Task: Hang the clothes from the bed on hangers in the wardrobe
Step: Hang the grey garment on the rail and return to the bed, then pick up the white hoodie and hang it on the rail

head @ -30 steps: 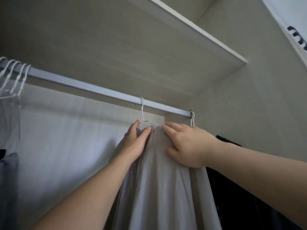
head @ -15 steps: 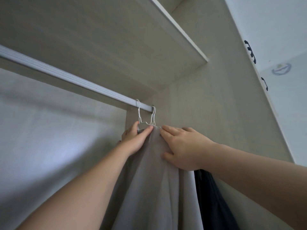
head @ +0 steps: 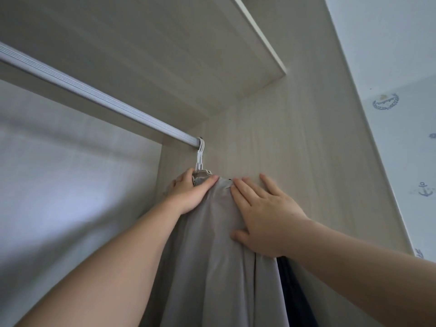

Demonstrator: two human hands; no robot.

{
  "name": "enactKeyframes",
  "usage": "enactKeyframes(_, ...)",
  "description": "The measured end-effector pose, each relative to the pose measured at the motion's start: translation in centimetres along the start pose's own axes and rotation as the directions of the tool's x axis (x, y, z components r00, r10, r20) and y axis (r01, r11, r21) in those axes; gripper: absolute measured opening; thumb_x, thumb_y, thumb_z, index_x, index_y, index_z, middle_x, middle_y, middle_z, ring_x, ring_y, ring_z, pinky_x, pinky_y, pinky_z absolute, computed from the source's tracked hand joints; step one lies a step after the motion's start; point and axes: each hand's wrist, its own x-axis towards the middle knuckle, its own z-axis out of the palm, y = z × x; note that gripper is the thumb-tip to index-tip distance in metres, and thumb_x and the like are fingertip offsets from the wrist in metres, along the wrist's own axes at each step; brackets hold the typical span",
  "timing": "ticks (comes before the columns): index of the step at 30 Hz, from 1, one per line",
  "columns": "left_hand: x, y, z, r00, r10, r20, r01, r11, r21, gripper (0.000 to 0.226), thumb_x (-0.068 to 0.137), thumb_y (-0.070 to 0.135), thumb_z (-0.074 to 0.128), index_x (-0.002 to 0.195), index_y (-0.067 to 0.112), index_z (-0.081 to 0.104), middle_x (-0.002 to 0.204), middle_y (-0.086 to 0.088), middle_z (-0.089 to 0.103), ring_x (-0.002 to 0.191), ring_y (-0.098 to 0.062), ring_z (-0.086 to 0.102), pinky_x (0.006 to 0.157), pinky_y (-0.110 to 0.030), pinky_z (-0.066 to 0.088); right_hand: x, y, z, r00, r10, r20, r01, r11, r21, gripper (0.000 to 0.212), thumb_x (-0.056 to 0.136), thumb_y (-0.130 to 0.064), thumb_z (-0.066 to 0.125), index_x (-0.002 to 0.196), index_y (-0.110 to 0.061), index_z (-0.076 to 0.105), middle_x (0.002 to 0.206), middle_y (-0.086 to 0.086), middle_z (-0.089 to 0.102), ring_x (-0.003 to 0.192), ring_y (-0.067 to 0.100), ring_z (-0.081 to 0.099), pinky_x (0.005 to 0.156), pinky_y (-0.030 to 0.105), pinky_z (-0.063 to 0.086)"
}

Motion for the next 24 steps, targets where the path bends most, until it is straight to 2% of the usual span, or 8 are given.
enactKeyframes(7, -0.5, -0.7, 0.0, 0.999, -0.009, -0.041, 0.006, 0.997, -0.072, 0.11, 0.049, 0.105, 0.038, 0.137, 0.04, 0.045, 0.151, 0.007, 0.046, 0.141, -0.027, 0.037, 0.116, -0.048, 0.03, -0.1, -1.1, 0.1, 0.998, 0.036, 0.058, -0.036, 0.999, -0.001, 0.095, 0.092, -0.064, 0.033, 0.154, -0.009, -0.012, 0.162, 0.009, -0.016, 0.149, 0.02, -0.015, 0.119, 0.048, -0.014)
enactKeyframes(11, -5.9, -0.1, 1.8, 0.985, -0.046, -0.167, 0.04, 0.998, -0.041, 0.086, 0.08, 0.082, 0.041, 0.153, 0.04, 0.022, 0.166, 0.006, 0.018, 0.151, -0.027, 0.015, 0.12, -0.052, 0.016, -2.1, -1.3, -0.7, 0.999, -0.007, 0.054, 0.002, 0.995, 0.096, 0.084, 0.091, -0.057, 0.041, 0.155, -0.013, 0.009, 0.164, 0.007, -0.005, 0.15, 0.023, -0.004, 0.121, 0.045, -0.008)
enactKeyframes(13, -9.6, 0.8, 2.9, 0.96, 0.075, -0.271, -0.097, 0.993, -0.069, 0.078, 0.086, 0.075, 0.037, 0.153, 0.038, 0.024, 0.165, 0.002, 0.021, 0.151, -0.026, 0.017, 0.12, -0.05, 0.018, -4.1, -1.3, -1.4, 1.0, -0.017, 0.016, 0.014, 0.986, 0.168, 0.074, 0.091, -0.053, 0.043, 0.152, -0.018, 0.019, 0.163, 0.001, 0.009, 0.149, 0.023, 0.006, 0.121, 0.044, -0.002)
enactKeyframes(15, -13.3, 2.2, 3.7, 0.933, 0.23, -0.276, -0.268, 0.957, -0.11, 0.075, 0.087, 0.072, 0.033, 0.153, 0.037, 0.029, 0.164, 0.002, 0.024, 0.152, -0.023, 0.017, 0.121, -0.051, 0.02, -7.0, -1.2, -2.1, 0.999, 0.028, -0.016, -0.023, 0.971, 0.236, 0.069, 0.093, -0.05, 0.042, 0.152, -0.022, 0.02, 0.162, -0.004, 0.014, 0.148, 0.02, 0.009, 0.121, 0.043, 0.0)
enactKeyframes(17, -17.2, 3.7, 4.6, 0.914, 0.323, -0.244, -0.357, 0.928, -0.109, 0.071, 0.089, 0.068, 0.031, 0.152, 0.035, 0.034, 0.163, 0.001, 0.027, 0.152, -0.023, 0.017, 0.119, -0.052, 0.022, -10.4, -0.9, -2.3, 0.995, 0.09, -0.044, -0.074, 0.955, 0.287, 0.067, 0.093, -0.051, 0.041, 0.152, -0.025, 0.021, 0.161, -0.006, 0.017, 0.149, 0.018, 0.009, 0.12, 0.044, 0.001)
enactKeyframes(20, -24.1, 6.3, 5.8, 0.89, 0.414, -0.191, -0.442, 0.886, -0.139, 0.065, 0.094, 0.059, 0.035, 0.152, 0.03, 0.036, 0.164, -0.002, 0.026, 0.153, -0.025, 0.015, 0.119, -0.054, 0.022, -17.0, -0.4, -2.2, 0.982, 0.155, -0.106, -0.111, 0.934, 0.338, 0.067, 0.087, -0.051, 0.038, 0.148, -0.023, 0.035, 0.158, -0.004, 0.028, 0.149, 0.021, 0.017, 0.12, 0.052, 0.008)
enactKeyframes(22, -29.0, 7.6, 7.0, 0.864, 0.488, -0.123, -0.501, 0.858, -0.113, 0.063, 0.096, 0.056, 0.037, 0.153, 0.029, 0.034, 0.165, -0.002, 0.022, 0.154, -0.025, 0.011, 0.12, -0.054, 0.02, -22.5, 0.1, -1.5, 0.978, 0.161, -0.132, -0.108, 0.934, 0.339, 0.063, 0.085, -0.043, 0.047, 0.144, -0.02, 0.043, 0.157, -0.001, 0.032, 0.148, 0.024, 0.02, 0.118, 0.056, 0.015)
enactKeyframes(24, -34.1, 8.6, 8.5, 0.844, 0.535, -0.046, -0.536, 0.839, -0.092, 0.063, 0.097, 0.054, 0.038, 0.155, 0.03, 0.031, 0.166, 0.001, 0.017, 0.154, -0.024, 0.006, 0.12, -0.054, 0.017, -28.8, 0.5, -0.3, 0.981, 0.16, -0.113, -0.107, 0.921, 0.375, 0.062, 0.089, -0.038, 0.052, 0.147, -0.018, 0.04, 0.16, -0.001, 0.026, 0.15, 0.025, 0.015, 0.117, 0.057, 0.018)
